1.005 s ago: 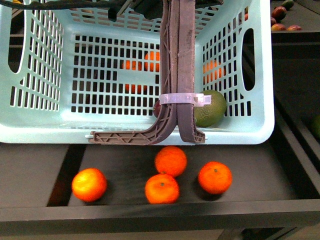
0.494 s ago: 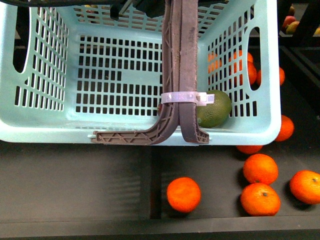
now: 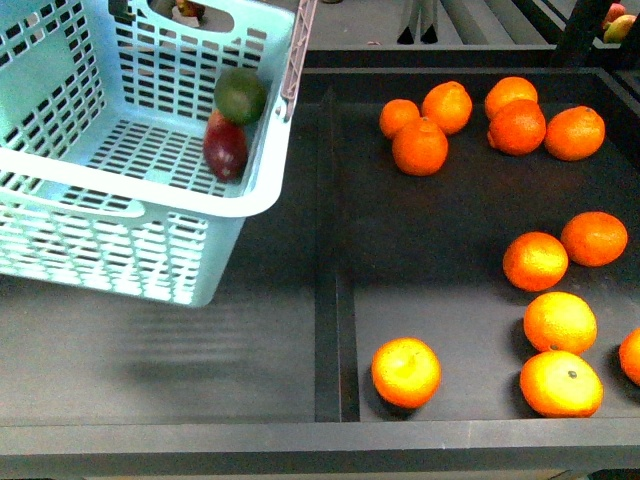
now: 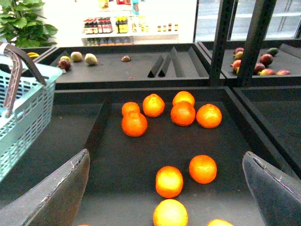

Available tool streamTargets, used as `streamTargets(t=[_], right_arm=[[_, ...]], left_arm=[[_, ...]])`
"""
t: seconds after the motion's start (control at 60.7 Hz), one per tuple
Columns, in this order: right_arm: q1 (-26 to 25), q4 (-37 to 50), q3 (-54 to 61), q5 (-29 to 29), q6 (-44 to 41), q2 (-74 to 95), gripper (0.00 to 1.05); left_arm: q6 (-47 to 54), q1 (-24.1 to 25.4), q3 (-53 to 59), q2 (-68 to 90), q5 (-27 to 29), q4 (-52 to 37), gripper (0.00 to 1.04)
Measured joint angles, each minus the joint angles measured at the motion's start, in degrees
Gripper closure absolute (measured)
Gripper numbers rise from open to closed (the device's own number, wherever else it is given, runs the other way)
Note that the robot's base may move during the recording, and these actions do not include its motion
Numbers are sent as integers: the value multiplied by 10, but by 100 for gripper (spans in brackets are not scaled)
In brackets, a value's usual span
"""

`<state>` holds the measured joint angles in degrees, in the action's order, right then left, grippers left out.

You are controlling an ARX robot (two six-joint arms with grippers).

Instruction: Pick mango and avocado into basket

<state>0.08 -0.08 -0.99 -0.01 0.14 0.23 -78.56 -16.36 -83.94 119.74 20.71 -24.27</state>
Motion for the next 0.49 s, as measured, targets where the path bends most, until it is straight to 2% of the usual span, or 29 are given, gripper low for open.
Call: streamTargets(t=[0.181,0.494], right_arm=[[0,0,0,0,0,0,9],[0,0,0,0,0,0,9]], left_arm=[[-99,26,-20,70,-9,-50,94],[-130,47,-64,170,-60,-76,94]])
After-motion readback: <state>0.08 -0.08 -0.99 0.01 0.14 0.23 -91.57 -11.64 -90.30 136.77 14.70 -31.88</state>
